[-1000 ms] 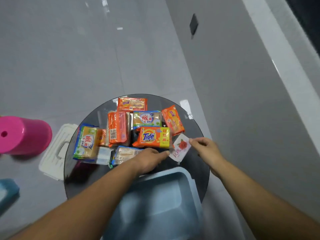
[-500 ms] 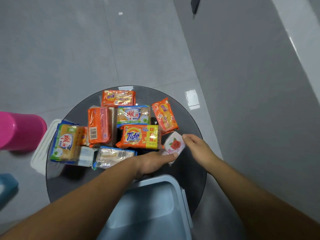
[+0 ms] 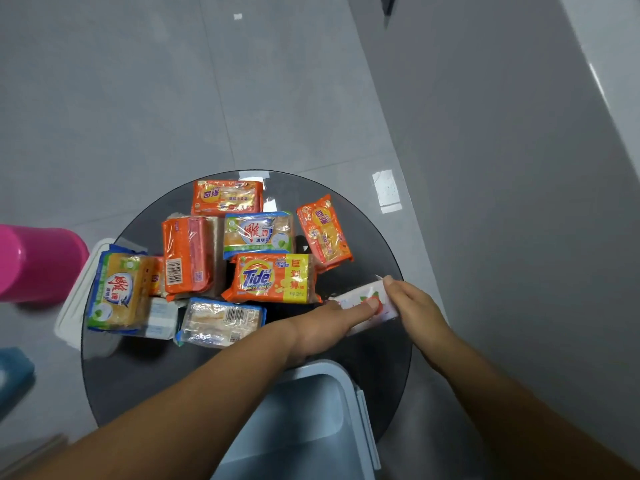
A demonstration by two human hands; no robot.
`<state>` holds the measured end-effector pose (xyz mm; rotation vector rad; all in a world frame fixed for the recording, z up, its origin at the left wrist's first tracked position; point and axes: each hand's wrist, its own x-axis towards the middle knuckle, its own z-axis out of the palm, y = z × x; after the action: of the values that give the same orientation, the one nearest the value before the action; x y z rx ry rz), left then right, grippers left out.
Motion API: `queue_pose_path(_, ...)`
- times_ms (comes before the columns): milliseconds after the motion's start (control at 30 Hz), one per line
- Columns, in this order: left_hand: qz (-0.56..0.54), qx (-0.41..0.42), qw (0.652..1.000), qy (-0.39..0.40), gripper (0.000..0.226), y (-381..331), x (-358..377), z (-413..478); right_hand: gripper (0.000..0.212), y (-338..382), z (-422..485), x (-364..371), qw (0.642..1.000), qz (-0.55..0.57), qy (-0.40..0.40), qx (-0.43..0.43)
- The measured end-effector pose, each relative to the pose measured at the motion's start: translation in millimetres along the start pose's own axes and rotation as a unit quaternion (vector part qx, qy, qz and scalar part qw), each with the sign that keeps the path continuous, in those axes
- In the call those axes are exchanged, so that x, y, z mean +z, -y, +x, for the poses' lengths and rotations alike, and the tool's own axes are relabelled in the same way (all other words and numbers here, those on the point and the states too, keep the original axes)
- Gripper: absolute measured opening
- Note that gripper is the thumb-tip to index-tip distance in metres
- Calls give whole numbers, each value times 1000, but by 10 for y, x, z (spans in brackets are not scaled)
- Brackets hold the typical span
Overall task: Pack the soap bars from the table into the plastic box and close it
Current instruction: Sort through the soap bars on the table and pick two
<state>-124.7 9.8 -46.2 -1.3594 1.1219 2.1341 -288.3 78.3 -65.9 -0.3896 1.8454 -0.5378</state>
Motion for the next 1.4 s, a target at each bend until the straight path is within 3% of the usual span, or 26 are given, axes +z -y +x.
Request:
queue_pose_path(100, 1, 16, 1000, 25, 97, -112, 26, -75, 45, 85, -46, -133, 999, 21, -33, 3)
queue_pose_path(200, 43, 38, 998, 9, 101, -349, -23, -299, 40, 309, -153, -284, 996, 58, -63, -32)
queue_pose_path(300, 118, 81, 989, -47, 77, -724, -202, -537, 37, 611, -223, -296, 990, 107, -68, -59)
queue_pose_path(400, 242, 125, 950, -156, 53, -987, -509, -496, 36, 865, -166, -86, 974, 224, -38, -20)
queue_pose_path(467, 292, 124, 927, -199, 52, -1073, -711, -355, 41, 970, -86, 110, 959, 282, -18, 13)
queue_pose_path(600, 386, 116, 890, -215, 59, -1138, -989, -88, 51, 984, 43, 407, 930, 356, 28, 88)
queue_pose_path(800, 484, 107, 837, -231, 56, -1103, -1134, 178, 55, 892, 88, 586, 916, 379, 4, 130)
queue_pose_path(867, 478, 100, 843, -223, 54, -1116, -1198, 233, 54, 861, 114, 632, 922, 362, -8, 139)
queue_pose_path(1000, 367, 90, 908, -178, 56, -1154, -1277, 343, 49, 811, 235, 750, 923, 349, -19, 160)
queue_pose_path(1133, 379, 81, 905, -177, 72, -1190, -1285, 440, 50, 784, 383, 841, 914, 363, -34, 177)
queue_pose_path(1267, 375, 87, 907, -169, 48, -1160, -1317, 515, 50, 763, 471, 876, 903, 387, -46, 179)
queue_pose_path(1400, 365, 102, 913, -151, 40, -1154, -1363, 559, 47, 698, 521, 893, 897, 409, -59, 159)
